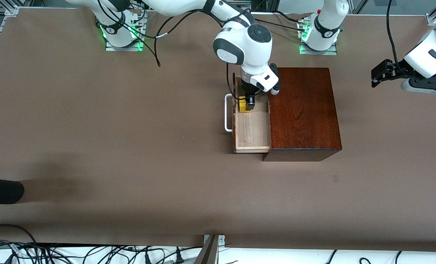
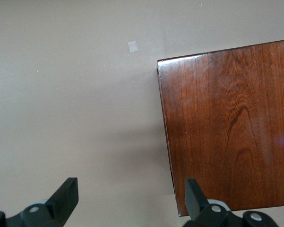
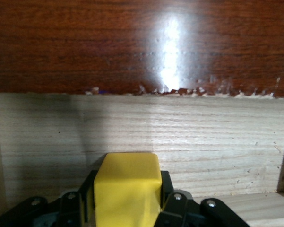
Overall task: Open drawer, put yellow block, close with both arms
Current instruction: 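Carry the cube over the open drawer and lower it inside with the right gripper, then open the right gripper to release the cube and raise it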
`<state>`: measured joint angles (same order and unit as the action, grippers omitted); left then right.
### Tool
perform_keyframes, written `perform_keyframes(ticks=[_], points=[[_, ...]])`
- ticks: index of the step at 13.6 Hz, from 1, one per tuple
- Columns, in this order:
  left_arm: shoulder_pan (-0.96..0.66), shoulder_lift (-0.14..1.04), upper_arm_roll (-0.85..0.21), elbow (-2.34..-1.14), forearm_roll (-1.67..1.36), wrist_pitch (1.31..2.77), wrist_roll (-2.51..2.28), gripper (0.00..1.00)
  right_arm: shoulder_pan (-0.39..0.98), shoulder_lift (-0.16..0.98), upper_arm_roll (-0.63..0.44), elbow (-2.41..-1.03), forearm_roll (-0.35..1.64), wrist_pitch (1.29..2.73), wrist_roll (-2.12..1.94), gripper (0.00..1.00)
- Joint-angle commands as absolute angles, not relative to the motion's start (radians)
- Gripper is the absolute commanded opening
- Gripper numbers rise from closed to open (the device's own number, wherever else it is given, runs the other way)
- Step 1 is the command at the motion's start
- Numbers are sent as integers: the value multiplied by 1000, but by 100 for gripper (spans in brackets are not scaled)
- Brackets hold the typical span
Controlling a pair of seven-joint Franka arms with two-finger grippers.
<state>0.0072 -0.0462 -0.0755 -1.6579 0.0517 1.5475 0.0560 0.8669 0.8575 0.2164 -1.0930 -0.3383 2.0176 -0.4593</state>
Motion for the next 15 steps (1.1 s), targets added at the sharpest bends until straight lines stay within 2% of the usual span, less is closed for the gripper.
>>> perform_keyframes(ticks=[1,2,5,8,11,13,15], points=[[11,-38,-78,-1634,32,1525,54,100,856,891,222,-1063,-345,1999,-480,42],[11,-38,-78,-1634,32,1525,55,100,856,890,224,-1062,-342,2000,-473,99],[11,-38,-78,-1632,32,1525,55,100,854,881,233,-1049,-328,1950,-465,100],[9,-35,-77,-1631,31,1528,55,100,853,832,229,-956,-267,1837,-443,100],[3,-20,-78,-1629,29,1525,66,100,805,721,224,-937,-239,1749,-417,100],[-35,-8,-86,-1631,29,1497,122,100,735,649,222,-937,-239,1625,-413,100],[-95,43,-95,-1629,22,1453,265,100,713,562,172,-940,-245,1566,-414,100]])
